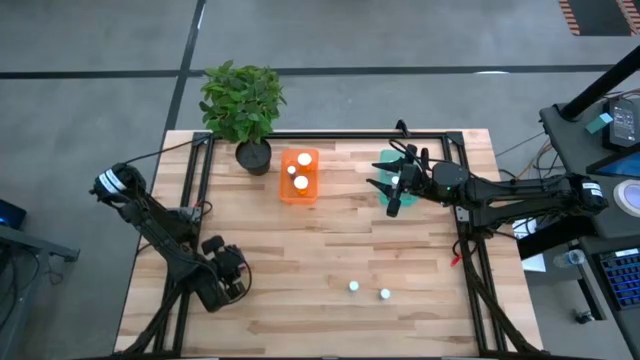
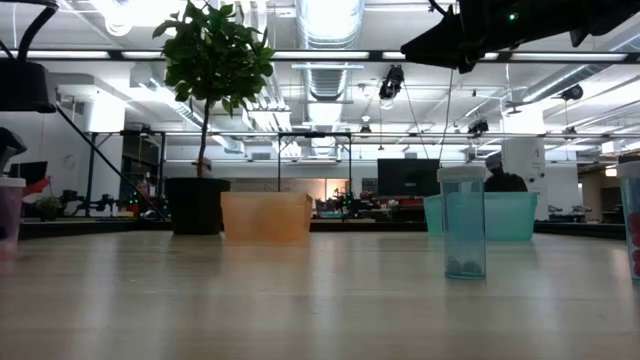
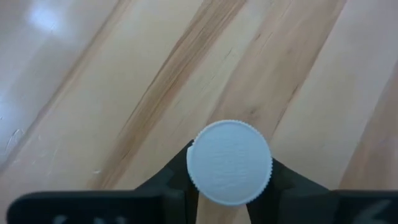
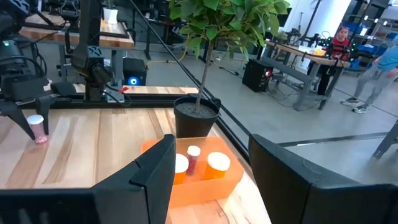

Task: Pick and place medicine bottles into bin by pill shape (circle, oval)
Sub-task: Put the pink tablet bottle into the green bin

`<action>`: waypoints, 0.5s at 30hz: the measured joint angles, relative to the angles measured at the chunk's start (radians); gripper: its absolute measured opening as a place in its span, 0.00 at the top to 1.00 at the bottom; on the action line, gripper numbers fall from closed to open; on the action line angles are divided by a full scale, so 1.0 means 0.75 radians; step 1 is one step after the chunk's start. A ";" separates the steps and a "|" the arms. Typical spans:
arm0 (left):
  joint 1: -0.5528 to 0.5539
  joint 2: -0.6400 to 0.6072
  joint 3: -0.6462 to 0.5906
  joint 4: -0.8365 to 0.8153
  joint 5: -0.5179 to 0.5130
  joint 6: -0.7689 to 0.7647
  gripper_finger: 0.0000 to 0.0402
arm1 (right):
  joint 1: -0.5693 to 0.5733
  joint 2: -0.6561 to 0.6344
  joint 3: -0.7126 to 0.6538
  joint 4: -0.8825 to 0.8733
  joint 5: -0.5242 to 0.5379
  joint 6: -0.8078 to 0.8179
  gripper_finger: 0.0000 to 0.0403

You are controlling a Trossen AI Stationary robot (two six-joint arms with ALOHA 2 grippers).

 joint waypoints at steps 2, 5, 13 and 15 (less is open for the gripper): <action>0.000 0.000 0.011 0.001 0.000 0.001 0.82 | 0.000 0.000 0.000 0.000 0.000 0.001 0.52; 0.001 0.000 0.030 -0.001 -0.001 0.001 0.81 | 0.000 0.000 0.000 -0.001 0.000 0.004 0.52; 0.151 -0.007 0.135 0.000 -0.129 0.240 0.80 | 0.000 0.042 -0.013 -0.012 -0.060 0.066 0.52; 0.224 -0.008 0.172 0.003 -0.149 0.372 0.80 | 0.000 0.082 -0.014 -0.010 -0.107 0.092 0.52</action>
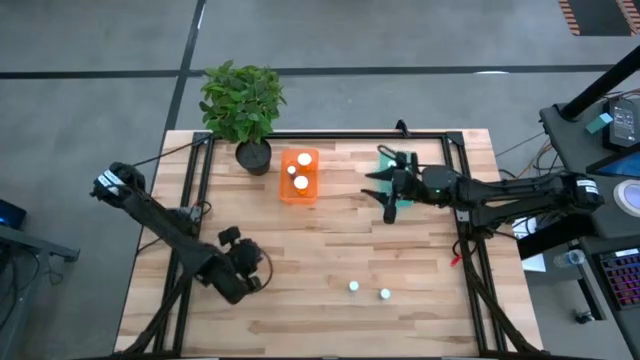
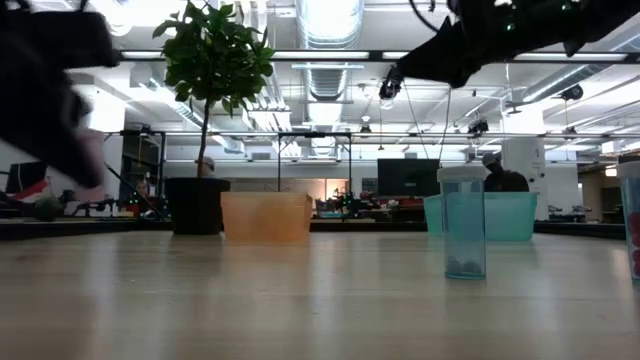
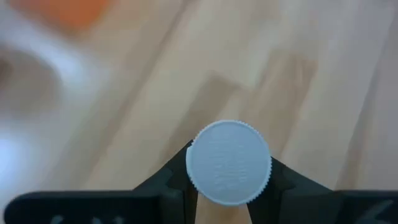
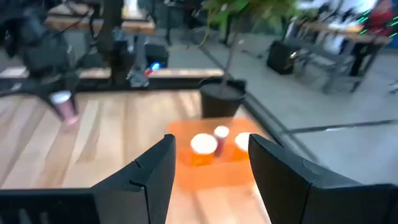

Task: Pick and place medicine bottles into bin by pill shape (circle, oval)
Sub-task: Put the pink tablet bottle into the green bin

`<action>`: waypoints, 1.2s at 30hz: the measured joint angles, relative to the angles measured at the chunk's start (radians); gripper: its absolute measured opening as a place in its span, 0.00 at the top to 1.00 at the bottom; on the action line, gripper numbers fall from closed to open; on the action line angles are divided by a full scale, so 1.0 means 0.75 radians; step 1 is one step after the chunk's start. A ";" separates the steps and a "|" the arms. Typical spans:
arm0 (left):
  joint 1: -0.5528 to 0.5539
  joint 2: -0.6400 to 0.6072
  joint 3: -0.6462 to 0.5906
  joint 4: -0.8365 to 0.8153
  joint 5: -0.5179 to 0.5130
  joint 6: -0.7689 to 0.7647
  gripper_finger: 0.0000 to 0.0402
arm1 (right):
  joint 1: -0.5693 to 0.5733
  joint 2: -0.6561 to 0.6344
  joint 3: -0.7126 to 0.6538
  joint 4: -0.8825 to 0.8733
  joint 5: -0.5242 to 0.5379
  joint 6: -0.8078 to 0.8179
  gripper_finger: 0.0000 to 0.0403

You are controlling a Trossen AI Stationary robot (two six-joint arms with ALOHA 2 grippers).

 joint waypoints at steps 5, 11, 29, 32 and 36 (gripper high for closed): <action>0.200 -0.032 0.053 0.122 -0.023 0.374 0.80 | 0.000 0.137 -0.002 0.015 -0.024 0.016 0.52; 0.434 -0.128 0.056 0.496 0.081 0.859 0.80 | 0.000 0.293 0.000 0.106 -0.081 0.032 0.52; 0.748 -0.050 0.053 1.234 0.330 1.376 0.80 | 0.084 0.475 0.005 0.464 -0.210 0.063 0.52; 0.760 -0.007 0.054 1.298 0.334 1.381 0.80 | 0.100 0.475 0.005 0.475 -0.209 0.078 0.52; 0.776 0.048 0.055 1.409 0.347 1.418 0.80 | 0.130 0.502 0.005 0.534 -0.209 0.098 0.52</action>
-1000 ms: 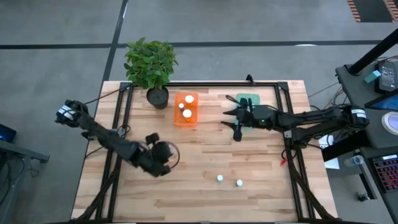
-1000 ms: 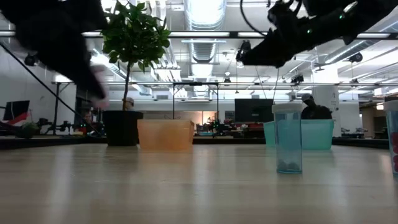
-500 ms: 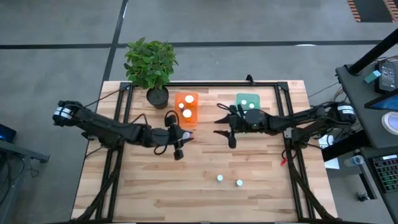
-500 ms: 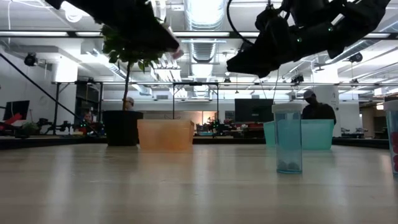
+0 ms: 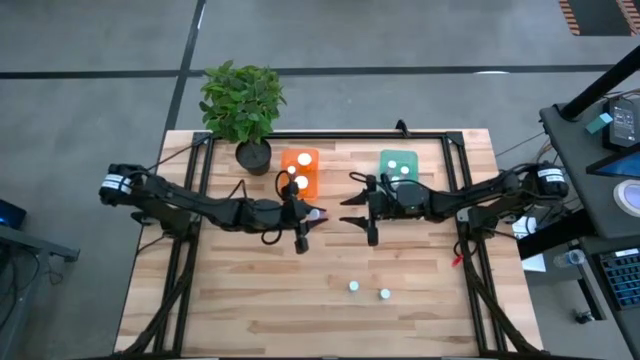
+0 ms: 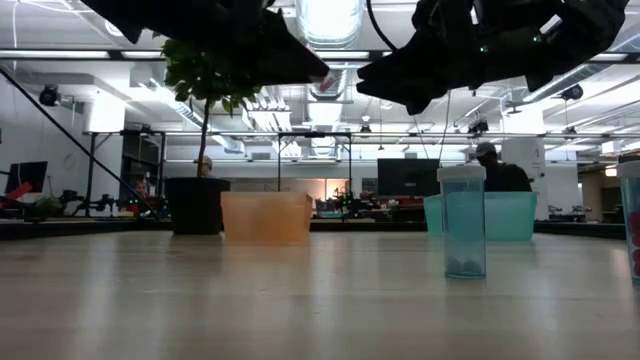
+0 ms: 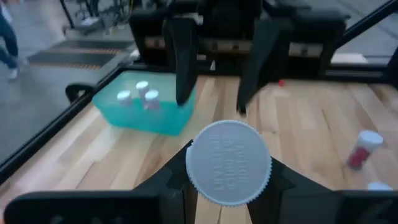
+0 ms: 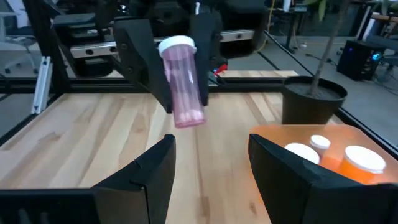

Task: Pick and place medicine bottles into bin by pill shape (circle, oval)
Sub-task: Put the pink tablet bottle into the green bin

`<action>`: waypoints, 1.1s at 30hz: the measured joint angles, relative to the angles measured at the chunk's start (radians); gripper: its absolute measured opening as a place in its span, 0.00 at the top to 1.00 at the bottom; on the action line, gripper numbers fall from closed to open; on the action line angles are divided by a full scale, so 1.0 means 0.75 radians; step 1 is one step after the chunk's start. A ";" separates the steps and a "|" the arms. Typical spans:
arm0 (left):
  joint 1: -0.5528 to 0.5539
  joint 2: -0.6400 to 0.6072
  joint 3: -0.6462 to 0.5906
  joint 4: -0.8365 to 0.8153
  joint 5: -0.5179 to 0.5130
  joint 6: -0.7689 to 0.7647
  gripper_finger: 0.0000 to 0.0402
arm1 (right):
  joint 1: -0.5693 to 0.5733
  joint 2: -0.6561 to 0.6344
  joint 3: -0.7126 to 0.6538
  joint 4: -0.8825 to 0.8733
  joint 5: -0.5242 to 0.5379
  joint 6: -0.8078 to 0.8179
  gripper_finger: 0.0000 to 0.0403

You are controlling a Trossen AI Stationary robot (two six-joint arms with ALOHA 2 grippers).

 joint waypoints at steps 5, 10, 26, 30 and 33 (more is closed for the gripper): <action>0.027 0.037 0.000 0.113 0.051 0.041 0.80 | 0.016 0.017 0.000 0.033 0.000 -0.017 0.52; 0.042 0.060 0.000 0.228 0.063 0.095 0.80 | 0.015 0.011 0.000 0.034 0.001 -0.017 0.52; 0.075 0.184 0.001 0.473 0.134 0.096 0.80 | 0.033 0.009 -0.001 0.073 0.001 -0.061 0.52; 0.074 0.184 0.004 0.475 0.144 0.096 0.80 | 0.035 0.009 0.000 0.075 0.001 -0.088 0.52; 0.074 0.184 0.004 0.477 0.150 0.095 0.80 | 0.035 0.010 -0.001 0.074 0.001 -0.111 0.52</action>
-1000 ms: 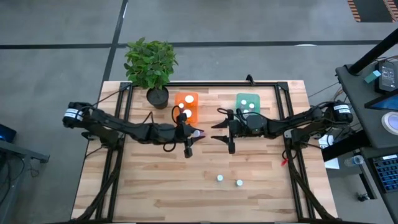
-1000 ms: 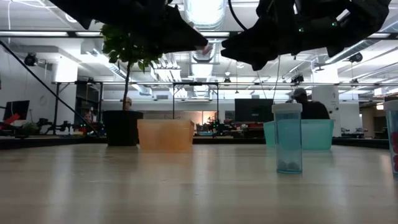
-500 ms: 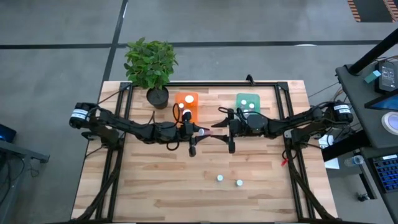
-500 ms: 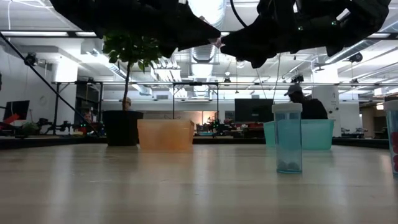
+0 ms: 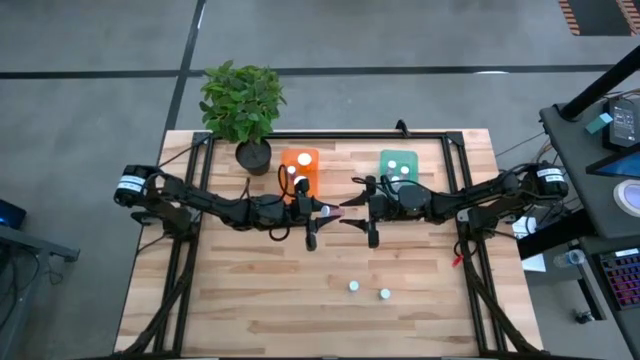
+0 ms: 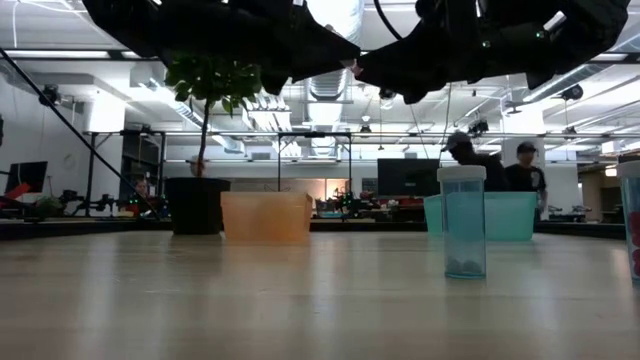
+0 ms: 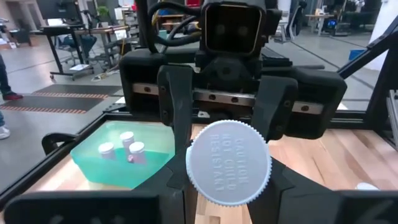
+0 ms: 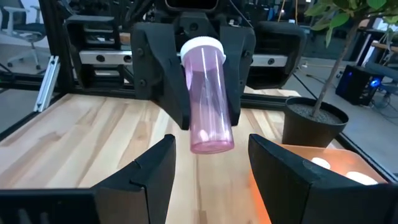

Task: Pick and place medicine bottles into bin by pill shape (circle, oval)
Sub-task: Put the pink tablet bottle into the green bin

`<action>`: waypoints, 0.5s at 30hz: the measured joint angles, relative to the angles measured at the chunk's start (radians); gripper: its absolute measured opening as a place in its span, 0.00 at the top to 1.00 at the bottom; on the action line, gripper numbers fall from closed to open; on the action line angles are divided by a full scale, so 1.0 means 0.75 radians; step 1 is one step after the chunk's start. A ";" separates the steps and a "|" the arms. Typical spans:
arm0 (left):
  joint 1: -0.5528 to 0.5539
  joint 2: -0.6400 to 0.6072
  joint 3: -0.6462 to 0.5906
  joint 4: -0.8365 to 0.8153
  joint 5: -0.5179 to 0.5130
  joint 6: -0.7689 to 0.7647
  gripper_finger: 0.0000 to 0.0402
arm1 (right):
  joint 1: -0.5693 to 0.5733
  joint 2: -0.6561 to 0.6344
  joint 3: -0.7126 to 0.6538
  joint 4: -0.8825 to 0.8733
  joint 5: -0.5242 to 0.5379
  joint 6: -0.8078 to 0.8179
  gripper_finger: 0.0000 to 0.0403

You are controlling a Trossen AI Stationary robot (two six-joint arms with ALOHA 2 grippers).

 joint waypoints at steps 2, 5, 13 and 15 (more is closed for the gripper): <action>0.000 0.001 0.000 0.000 0.005 -0.001 0.80 | 0.000 0.000 0.000 0.001 0.000 -0.013 0.52; 0.000 0.014 0.000 0.016 0.011 -0.023 0.80 | 0.000 0.000 0.000 0.002 0.000 -0.028 0.52; 0.001 0.057 -0.001 0.098 0.017 -0.034 0.80 | 0.000 0.000 0.001 0.011 0.000 -0.031 0.52; 0.001 0.057 -0.001 0.101 0.017 -0.034 0.80 | 0.000 0.000 0.001 0.009 0.000 -0.034 0.53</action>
